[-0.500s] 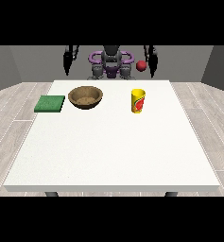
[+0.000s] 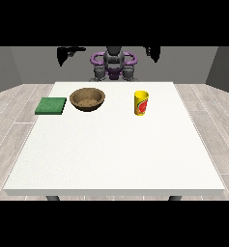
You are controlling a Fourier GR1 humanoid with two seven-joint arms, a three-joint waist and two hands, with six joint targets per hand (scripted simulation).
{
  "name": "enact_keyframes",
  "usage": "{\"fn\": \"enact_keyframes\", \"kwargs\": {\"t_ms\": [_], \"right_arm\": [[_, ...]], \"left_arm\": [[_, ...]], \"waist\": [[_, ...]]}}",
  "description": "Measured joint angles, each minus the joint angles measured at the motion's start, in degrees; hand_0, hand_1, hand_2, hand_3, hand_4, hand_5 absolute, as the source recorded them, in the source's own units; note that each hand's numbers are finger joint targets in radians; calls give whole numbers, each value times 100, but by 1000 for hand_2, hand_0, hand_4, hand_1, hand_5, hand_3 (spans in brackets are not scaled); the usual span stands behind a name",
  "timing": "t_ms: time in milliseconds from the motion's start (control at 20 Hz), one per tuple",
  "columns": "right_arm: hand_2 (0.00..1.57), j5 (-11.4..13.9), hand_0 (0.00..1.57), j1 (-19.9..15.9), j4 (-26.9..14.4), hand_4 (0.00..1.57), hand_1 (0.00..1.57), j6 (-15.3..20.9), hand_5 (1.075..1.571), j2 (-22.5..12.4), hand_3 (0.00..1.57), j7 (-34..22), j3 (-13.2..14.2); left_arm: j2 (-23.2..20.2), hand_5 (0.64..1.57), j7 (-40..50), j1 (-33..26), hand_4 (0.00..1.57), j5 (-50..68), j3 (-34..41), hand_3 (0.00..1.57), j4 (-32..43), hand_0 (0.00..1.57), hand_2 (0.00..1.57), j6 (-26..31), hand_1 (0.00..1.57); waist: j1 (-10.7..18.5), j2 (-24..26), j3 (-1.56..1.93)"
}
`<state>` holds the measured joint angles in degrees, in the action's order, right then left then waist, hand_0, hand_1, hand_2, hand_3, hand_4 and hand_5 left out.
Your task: Pick the cup and pour the ball into the bowl, then pick the bowl and place it on the pad
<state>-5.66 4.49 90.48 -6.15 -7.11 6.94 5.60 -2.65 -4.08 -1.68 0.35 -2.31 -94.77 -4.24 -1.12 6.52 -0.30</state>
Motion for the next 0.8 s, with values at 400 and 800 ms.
{"fn": "enact_keyframes", "kwargs": {"t_ms": [400,800], "right_arm": [[0,-498,0,-226,-951,0,0,-760,1562,-228,0,1219,526],[0,-442,0,-1056,-1725,0,0,-873,1551,-303,0,1893,665]], "left_arm": [[183,1459,-1187,231,0,115,48,0,597,0,0,-177,0],[51,1449,-1719,1520,0,59,536,0,1660,0,0,-334,0]], "waist": [[9,-734,28],[-122,-1492,30]]}}
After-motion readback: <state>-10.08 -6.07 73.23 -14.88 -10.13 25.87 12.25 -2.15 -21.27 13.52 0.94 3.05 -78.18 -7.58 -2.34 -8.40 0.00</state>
